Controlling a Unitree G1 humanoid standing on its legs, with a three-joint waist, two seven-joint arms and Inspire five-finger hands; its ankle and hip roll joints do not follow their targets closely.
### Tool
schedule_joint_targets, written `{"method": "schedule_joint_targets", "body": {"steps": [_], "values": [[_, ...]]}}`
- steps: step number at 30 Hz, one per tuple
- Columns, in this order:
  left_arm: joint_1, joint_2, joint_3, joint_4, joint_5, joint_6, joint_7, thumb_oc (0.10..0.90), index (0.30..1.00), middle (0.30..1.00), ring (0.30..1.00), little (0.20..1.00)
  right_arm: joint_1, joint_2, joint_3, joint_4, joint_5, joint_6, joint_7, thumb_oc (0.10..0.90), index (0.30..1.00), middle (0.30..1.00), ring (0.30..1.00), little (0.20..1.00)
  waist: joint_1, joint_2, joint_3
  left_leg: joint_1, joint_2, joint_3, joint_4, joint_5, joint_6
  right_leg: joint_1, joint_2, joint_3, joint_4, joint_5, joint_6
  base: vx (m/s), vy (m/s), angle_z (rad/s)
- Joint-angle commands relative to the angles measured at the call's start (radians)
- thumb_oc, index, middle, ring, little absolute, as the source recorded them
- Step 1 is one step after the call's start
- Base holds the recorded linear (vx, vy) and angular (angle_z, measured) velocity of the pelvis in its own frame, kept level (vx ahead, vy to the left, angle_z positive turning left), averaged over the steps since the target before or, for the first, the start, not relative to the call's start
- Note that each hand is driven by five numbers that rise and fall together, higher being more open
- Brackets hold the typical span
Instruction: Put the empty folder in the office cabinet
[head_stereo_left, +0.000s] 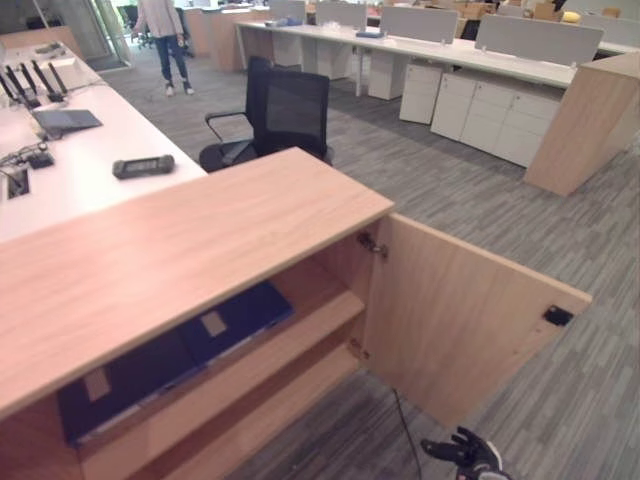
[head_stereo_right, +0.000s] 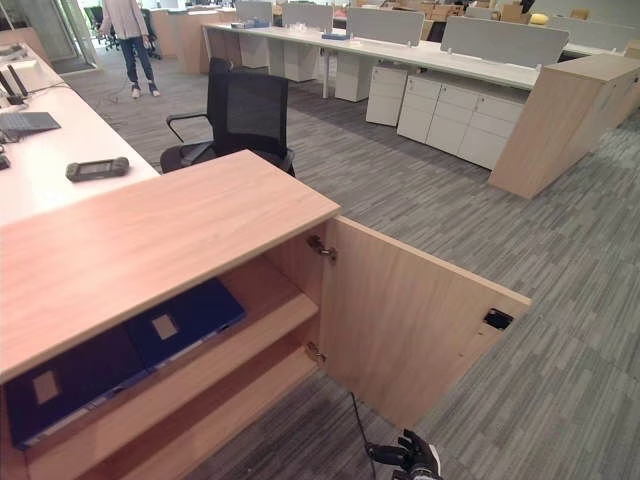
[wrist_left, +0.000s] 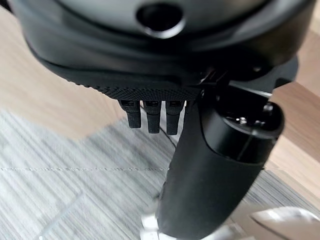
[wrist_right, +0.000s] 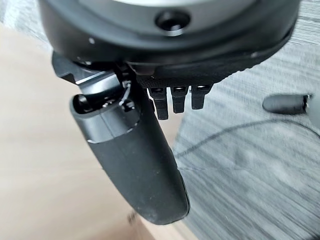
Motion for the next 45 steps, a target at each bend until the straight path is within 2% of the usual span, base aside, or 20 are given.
{"method": "schedule_joint_targets", "body": {"steps": [1,5,6,8,17,20,23,27,37,41,43,44,45], "values": [[-0.042,0.042,0.028,0.067,0.01,-0.016,0.02,0.8,0.9,0.9,0.9,0.9,-0.06,-0.057,-0.023,-0.055,0.031,-0.069,-0.03,0.8,0.9,0.9,0.9,0.9,-0.013,-0.016,-0.027,0.038,-0.035,-0.089,-0.007,-0.159,0.05,-0.131,0.033,0.075,0.043,0.081,-0.001,0.07,-0.191,-0.12],[-0.054,0.033,0.004,0.055,0.012,-0.018,0.023,0.8,0.9,0.9,0.9,0.9,-0.048,-0.094,-0.031,-0.086,0.017,-0.071,-0.035,0.8,0.9,0.9,0.9,0.9,-0.026,-0.013,-0.027,0.039,0.008,-0.104,-0.007,-0.148,0.028,-0.13,0.086,0.085,0.045,0.031,-0.029,0.06,-0.175,-0.07],[-0.054,0.033,0.004,0.055,0.012,-0.018,0.023,0.8,0.9,0.9,0.9,0.9,-0.049,-0.094,-0.031,-0.086,0.017,-0.071,-0.035,0.8,0.9,0.9,0.9,0.9,-0.026,-0.014,-0.029,0.036,0.007,-0.104,-0.007,-0.146,0.028,-0.133,0.085,0.085,0.044,0.033,-0.029,0.08,-0.187,-0.01],[-0.06,0.029,-0.017,0.034,0.004,-0.022,0.02,0.8,0.9,0.9,0.9,0.9,-0.074,-0.138,-0.047,-0.092,0.017,-0.076,-0.044,0.8,0.9,0.9,0.9,0.9,-0.029,-0.008,-0.027,0.04,0.038,-0.118,-0.007,-0.139,0.012,-0.124,0.121,0.091,0.046,0.0,-0.047,0.09,-0.206,0.02],[-0.051,0.031,-0.035,0.02,-0.03,-0.013,0.005,0.8,0.9,0.9,0.9,0.9,-0.229,-0.301,-0.062,-0.161,0.036,-0.094,-0.064,0.8,0.9,0.9,0.9,0.9,-0.017,0.01,-0.03,0.046,0.101,-0.142,0.013,-0.121,-0.019,-0.107,0.195,0.104,0.063,-0.068,-0.095,0.05,-0.147,0.02],[-0.041,0.032,-0.043,0.012,-0.038,-0.013,-0.003,0.8,0.9,0.9,0.9,0.9,-0.285,-0.355,-0.051,-0.174,0.04,-0.099,-0.059,0.8,0.9,0.9,0.9,0.9,-0.009,0.019,-0.032,0.047,0.116,-0.151,0.023,-0.116,-0.029,-0.088,0.211,0.098,0.06,-0.087,-0.107,0.04,-0.106,0.07],[-0.037,0.031,-0.043,0.01,-0.044,-0.011,-0.009,0.8,0.9,0.9,0.9,0.9,-0.322,-0.375,-0.03,-0.21,0.044,-0.105,-0.052,0.8,0.9,0.9,0.9,0.9,-0.005,0.024,-0.03,0.048,0.122,-0.155,0.026,-0.112,-0.035,-0.078,0.22,0.096,0.059,-0.097,-0.114,0.02,-0.084,0.07],[-0.012,0.042,-0.034,0.001,-0.06,-0.011,-0.029,0.8,0.9,0.9,0.9,0.9,-0.404,-0.425,0.038,-0.316,0.083,-0.134,0.009,0.8,0.9,0.9,0.9,0.9,0.012,0.031,-0.028,0.045,0.138,-0.167,0.038,-0.099,-0.05,-0.054,0.245,0.086,0.051,-0.125,-0.136,0.01,-0.088,0.07],[0.009,0.045,-0.025,0.014,-0.087,-0.01,-0.039,0.8,0.9,0.9,0.9,0.9,-0.538,-0.425,0.111,-0.369,0.203,-0.173,0.063,0.8,0.9,0.9,0.9,0.9,0.04,0.033,-0.021,0.042,0.146,-0.188,0.059,-0.094,-0.059,-0.021,0.264,0.062,0.04,-0.142,-0.154,0.01,-0.04,0.06],[0.013,0.041,-0.033,0.006,-0.1,-0.009,-0.054,0.8,0.9,0.9,0.9,0.9,-0.576,-0.368,0.172,-0.433,0.378,-0.18,0.173,0.8,0.9,0.9,0.9,0.9,0.053,0.033,-0.022,0.047,0.145,-0.194,0.057,-0.092,-0.063,-0.007,0.266,0.049,0.037,-0.148,-0.159,0.0,0.0,0.0],[0.013,0.041,-0.032,0.006,-0.1,-0.009,-0.054,0.8,0.9,0.9,0.9,0.9,-0.577,-0.369,0.172,-0.432,0.379,-0.181,0.174,0.8,0.9,0.9,0.9,0.9,0.052,0.033,-0.022,0.048,0.145,-0.195,0.057,-0.092,-0.063,-0.006,0.266,0.049,0.037,-0.148,-0.159,0.0,0.0,0.0],[0.002,0.037,-0.04,-0.004,-0.106,-0.006,-0.058,0.8,0.9,0.9,0.9,0.9,-0.571,-0.287,0.221,-0.51,0.52,-0.176,0.253,0.8,0.9,0.9,0.9,0.9,0.057,0.034,-0.021,0.056,0.145,-0.192,0.054,-0.092,-0.066,0.001,0.265,0.045,0.037,-0.15,-0.159,0.0,0.0,0.0],[0.002,0.037,-0.04,-0.004,-0.106,-0.006,-0.058,0.8,0.9,0.9,0.9,0.9,-0.571,-0.287,0.221,-0.51,0.52,-0.176,0.253,0.8,0.9,0.9,0.9,0.9,0.056,0.033,-0.023,0.052,0.144,-0.193,0.053,-0.09,-0.066,-0.001,0.264,0.044,0.036,-0.149,-0.159,0.01,-0.013,-0.04]]}}
